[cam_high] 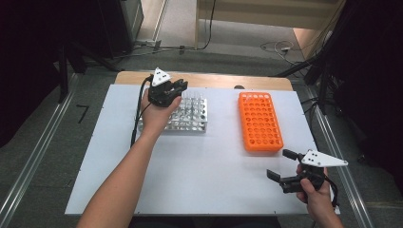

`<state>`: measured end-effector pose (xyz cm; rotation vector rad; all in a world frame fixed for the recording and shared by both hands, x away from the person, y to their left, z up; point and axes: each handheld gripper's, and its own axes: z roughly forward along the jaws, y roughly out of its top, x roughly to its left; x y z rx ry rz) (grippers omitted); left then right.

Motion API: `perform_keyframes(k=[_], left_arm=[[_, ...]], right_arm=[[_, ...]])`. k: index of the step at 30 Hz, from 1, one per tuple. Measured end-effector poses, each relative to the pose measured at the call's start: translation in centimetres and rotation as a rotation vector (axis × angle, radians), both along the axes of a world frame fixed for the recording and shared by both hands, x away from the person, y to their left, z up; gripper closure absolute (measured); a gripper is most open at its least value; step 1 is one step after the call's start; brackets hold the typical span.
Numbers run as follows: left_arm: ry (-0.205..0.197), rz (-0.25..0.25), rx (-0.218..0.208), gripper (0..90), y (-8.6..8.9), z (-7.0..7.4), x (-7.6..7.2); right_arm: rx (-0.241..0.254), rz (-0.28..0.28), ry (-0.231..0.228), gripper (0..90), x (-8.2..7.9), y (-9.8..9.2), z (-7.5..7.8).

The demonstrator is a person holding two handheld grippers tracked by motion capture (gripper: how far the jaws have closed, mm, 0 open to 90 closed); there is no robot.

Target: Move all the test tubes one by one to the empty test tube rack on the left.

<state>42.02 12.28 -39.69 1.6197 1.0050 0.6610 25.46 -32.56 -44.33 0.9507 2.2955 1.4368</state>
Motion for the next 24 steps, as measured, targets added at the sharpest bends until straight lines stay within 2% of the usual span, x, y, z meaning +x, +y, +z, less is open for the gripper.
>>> perform_keyframes(k=[10,16,20,24], left_arm=[[0.013,0.037,-0.006,75.9,-0.1,-0.8,1.9],[0.038,0.039,0.019,75.9,-0.3,-1.4,2.2],[0.057,0.04,0.055,75.9,-0.5,-1.9,2.3],[0.08,0.054,0.025,75.9,-0.2,-2.4,2.3]], right_arm=[[0.008,-0.003,0.003,0.0,0.0,-0.2,0.0],[0.011,-0.005,0.001,0.0,0.0,-0.3,0.0],[0.013,-0.005,-0.001,0.0,0.0,-0.4,0.1],[0.012,-0.004,0.0,0.0,0.0,-0.3,0.1]])
